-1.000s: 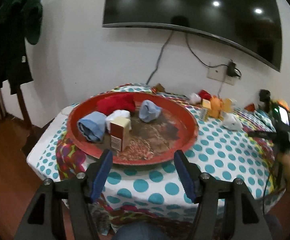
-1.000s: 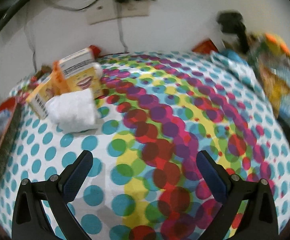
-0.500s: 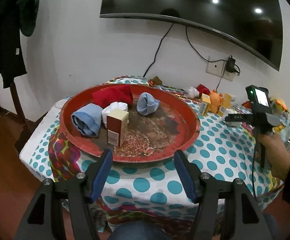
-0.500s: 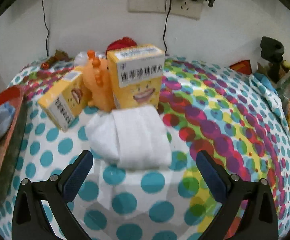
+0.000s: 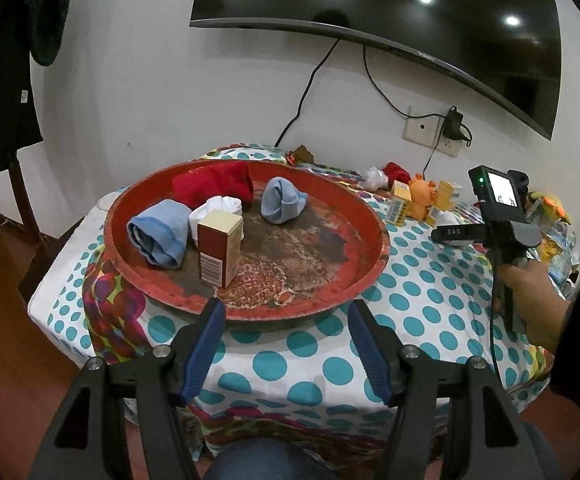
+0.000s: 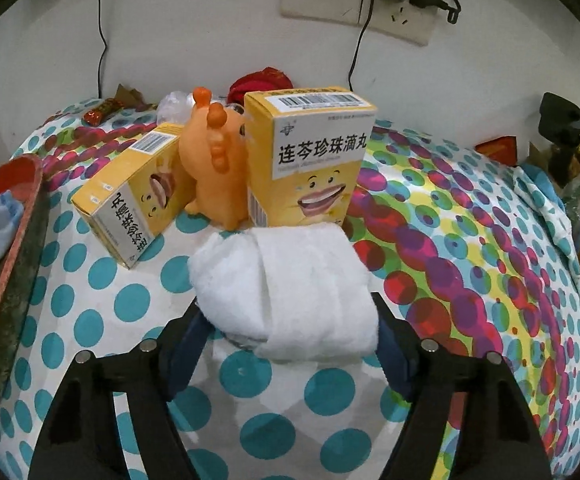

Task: Organize objects
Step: 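Grasp the white folded sock beside the boxes with the right gripper, then carry the white sock into the red tray and release it with the right gripper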

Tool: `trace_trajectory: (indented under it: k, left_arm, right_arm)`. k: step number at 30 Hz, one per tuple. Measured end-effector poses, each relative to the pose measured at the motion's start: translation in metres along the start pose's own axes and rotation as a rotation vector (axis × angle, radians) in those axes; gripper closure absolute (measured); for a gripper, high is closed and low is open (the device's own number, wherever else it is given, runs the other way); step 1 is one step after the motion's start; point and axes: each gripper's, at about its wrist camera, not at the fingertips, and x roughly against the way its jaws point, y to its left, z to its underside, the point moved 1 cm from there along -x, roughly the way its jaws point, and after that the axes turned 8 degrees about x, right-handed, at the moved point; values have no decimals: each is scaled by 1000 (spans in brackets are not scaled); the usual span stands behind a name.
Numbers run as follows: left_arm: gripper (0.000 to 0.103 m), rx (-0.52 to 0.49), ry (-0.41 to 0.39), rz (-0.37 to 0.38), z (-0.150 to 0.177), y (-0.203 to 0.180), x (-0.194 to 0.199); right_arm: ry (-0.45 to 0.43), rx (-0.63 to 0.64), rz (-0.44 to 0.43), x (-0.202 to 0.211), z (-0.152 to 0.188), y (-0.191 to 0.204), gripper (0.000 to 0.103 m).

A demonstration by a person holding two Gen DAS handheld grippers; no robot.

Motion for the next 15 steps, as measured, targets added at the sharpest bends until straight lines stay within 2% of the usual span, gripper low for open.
trace_trajectory:
  k: [1,2,3,5,8,9,12,15]
  left_arm:
    - [38,-3,0,1,0,0,0]
    - [38,-4,2,2,0,-1,0]
    - [38,-5,4,1,0,-1,0]
    - [38,-5,4,2,0,-1,0]
    - [38,-10,2,0,0,-2,1]
    - [38,-14,2,0,1,-3,1]
    - [38,-19,5,0,1,-5,0]
    - [38,-21,-2,-4,1,-6,2]
  right_arm:
    - [-3,1,-3,0,0,0,37]
    - [-8,1,-9,1,1,0,49]
    - [-12,1,-17,2,-1,2,57]
    - [-17,12,-13,5,1,5,62]
    - [-16,28,11,14,13,1,64]
    - [-14,31,20,13,2,1,64]
    - [-18,25,37,22,15,-14,64]
    - [-22,24,49,25,14,-13,64]
